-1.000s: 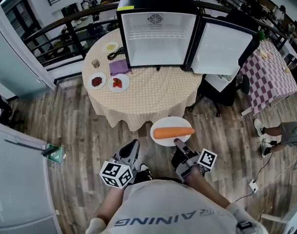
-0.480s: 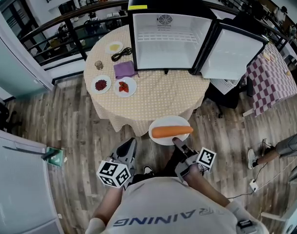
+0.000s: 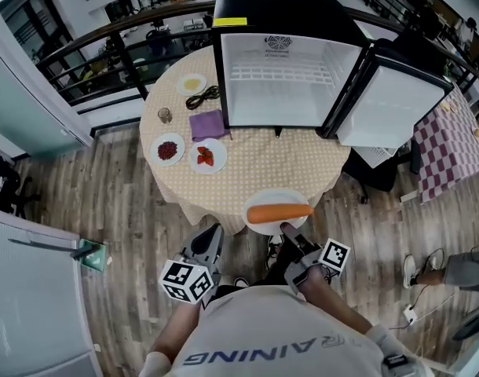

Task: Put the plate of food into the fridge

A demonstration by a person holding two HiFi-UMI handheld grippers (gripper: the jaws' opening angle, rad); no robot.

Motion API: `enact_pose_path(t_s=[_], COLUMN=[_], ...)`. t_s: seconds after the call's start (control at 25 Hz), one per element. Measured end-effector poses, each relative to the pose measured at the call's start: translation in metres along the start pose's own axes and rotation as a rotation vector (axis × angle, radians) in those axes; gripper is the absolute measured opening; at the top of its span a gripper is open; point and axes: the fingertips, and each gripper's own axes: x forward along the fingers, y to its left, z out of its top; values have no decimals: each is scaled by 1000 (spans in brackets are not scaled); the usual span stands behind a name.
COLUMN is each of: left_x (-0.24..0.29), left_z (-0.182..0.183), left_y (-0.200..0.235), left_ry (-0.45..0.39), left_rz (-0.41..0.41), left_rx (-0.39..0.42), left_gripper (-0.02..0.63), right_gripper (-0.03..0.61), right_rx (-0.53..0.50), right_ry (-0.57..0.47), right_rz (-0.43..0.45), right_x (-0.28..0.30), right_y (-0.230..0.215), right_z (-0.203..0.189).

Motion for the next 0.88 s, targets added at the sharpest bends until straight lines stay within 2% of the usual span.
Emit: enact_pose_path(t_s=[0.24,0.64,0.88], left_x=[50,130,160], left_z=[23,45,50], left_y=[11,11,10], left_ry=[-7,29,36], left_rz=[28,96,130], left_rx=[7,17,13], left_gripper=[8,8,8], right_gripper=[35,35,35], right_rx=[0,18,0], right_ry=[14,36,78], right_rz=[23,-28,-56], right_x=[37,73,89], right_y=[16,8,0], right_z=[54,141,174])
